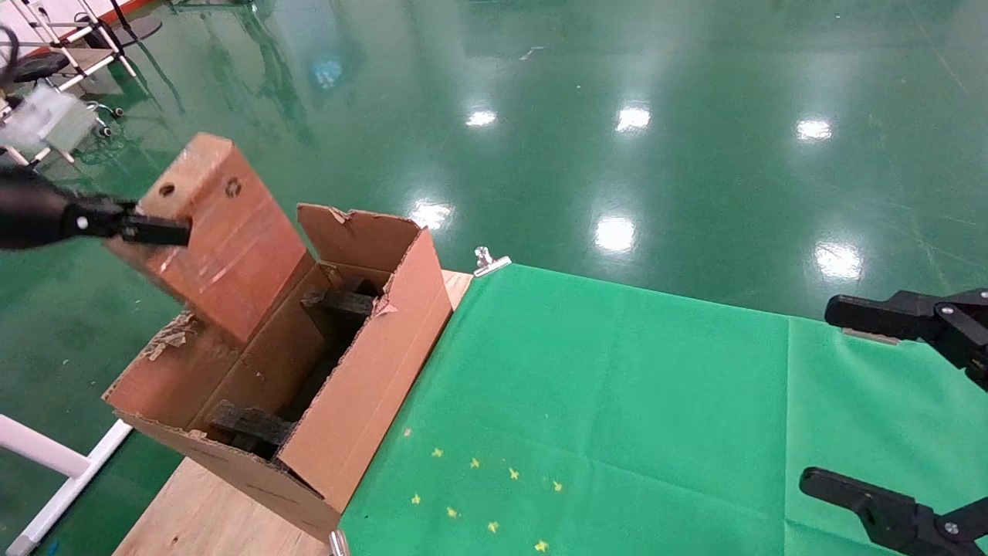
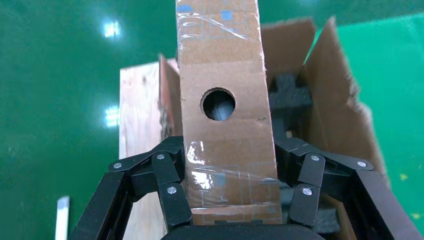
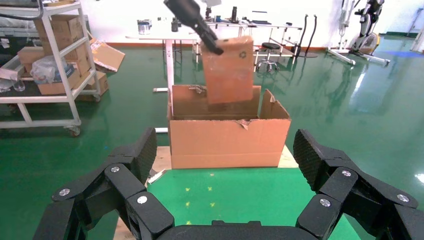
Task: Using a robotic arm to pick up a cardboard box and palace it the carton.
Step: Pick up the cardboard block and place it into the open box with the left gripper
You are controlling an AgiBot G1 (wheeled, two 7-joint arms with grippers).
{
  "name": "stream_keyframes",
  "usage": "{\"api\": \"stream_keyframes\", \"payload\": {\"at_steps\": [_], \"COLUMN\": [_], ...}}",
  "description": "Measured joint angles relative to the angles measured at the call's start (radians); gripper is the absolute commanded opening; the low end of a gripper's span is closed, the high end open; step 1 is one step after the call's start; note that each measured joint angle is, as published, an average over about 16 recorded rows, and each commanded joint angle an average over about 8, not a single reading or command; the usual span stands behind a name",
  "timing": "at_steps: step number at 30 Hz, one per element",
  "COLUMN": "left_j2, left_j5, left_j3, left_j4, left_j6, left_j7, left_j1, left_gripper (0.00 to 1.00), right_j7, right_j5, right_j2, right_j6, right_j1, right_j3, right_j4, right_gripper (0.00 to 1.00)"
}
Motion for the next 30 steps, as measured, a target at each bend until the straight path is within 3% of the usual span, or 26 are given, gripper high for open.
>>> {"api": "stream_keyframes", "payload": {"at_steps": [30], "left_j2": [0.055], "left_j5": [-0.019], "left_j3": [0.029], "left_j4": [0.303], "left_j6": [-0.161], "left_j7": [0.155], "left_j1": [0.15], "left_gripper": [0.0], "right_j7": [0.0], "right_j5": [0.0], "right_j2": [0.0], "right_j6": [0.0], "right_j1": [0.0], "right_j3": [0.0], "right_j4": [0.0], "right_gripper": [1.0]}}
